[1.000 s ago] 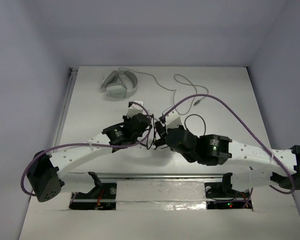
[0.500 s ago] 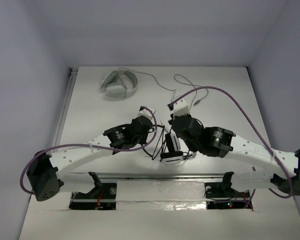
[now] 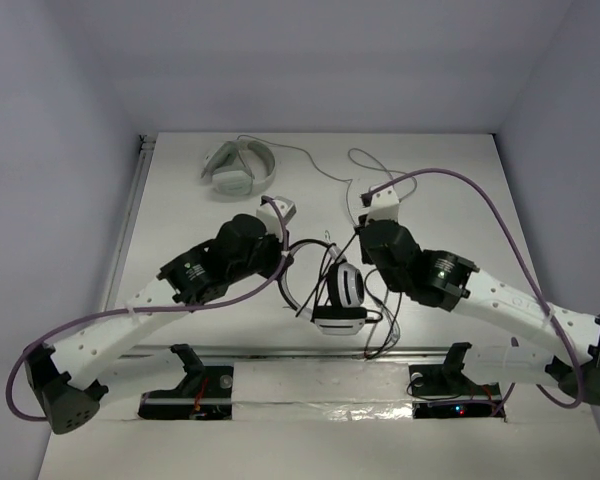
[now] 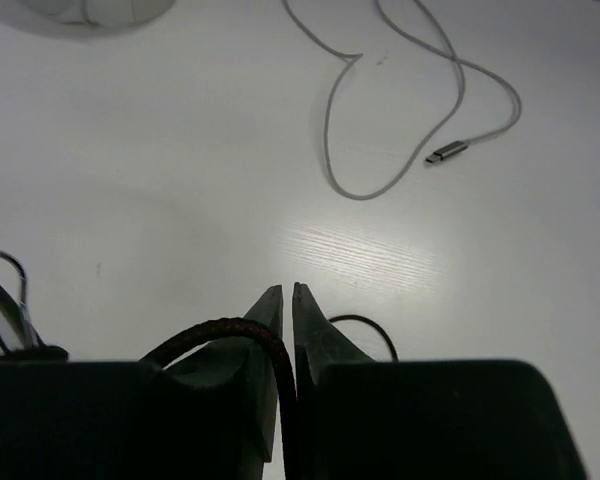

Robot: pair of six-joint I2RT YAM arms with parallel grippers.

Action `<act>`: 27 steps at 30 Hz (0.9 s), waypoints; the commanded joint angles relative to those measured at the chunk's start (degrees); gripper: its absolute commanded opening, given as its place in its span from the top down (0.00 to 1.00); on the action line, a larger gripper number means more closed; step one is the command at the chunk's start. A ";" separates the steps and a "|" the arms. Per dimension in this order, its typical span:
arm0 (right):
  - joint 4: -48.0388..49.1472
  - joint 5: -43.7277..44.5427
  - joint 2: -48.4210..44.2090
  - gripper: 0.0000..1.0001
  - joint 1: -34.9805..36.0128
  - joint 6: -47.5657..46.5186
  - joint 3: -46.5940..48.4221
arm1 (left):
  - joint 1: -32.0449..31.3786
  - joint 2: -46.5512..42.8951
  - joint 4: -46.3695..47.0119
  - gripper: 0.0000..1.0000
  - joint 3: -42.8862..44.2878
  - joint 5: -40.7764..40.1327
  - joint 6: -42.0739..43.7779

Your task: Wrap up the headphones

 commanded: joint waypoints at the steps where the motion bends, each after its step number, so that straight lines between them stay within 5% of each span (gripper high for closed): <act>1: 8.49 -5.42 -5.57 0.85 -2.48 3.54 -2.75 | 4.17 -4.07 6.14 1.00 3.27 11.16 -0.47; 9: 26.78 -29.06 -11.82 0.75 -8.91 8.28 -17.59 | 9.36 -4.61 6.94 1.00 9.24 20.13 0.33; 18: 40.50 -36.64 -9.44 0.73 -11.28 9.87 -23.84 | 10.60 -2.85 6.84 1.00 17.77 23.05 -1.60; 27: 52.19 -43.23 -5.85 0.58 -11.28 13.82 -32.46 | 12.62 1.28 7.12 1.00 27.87 22.34 -4.68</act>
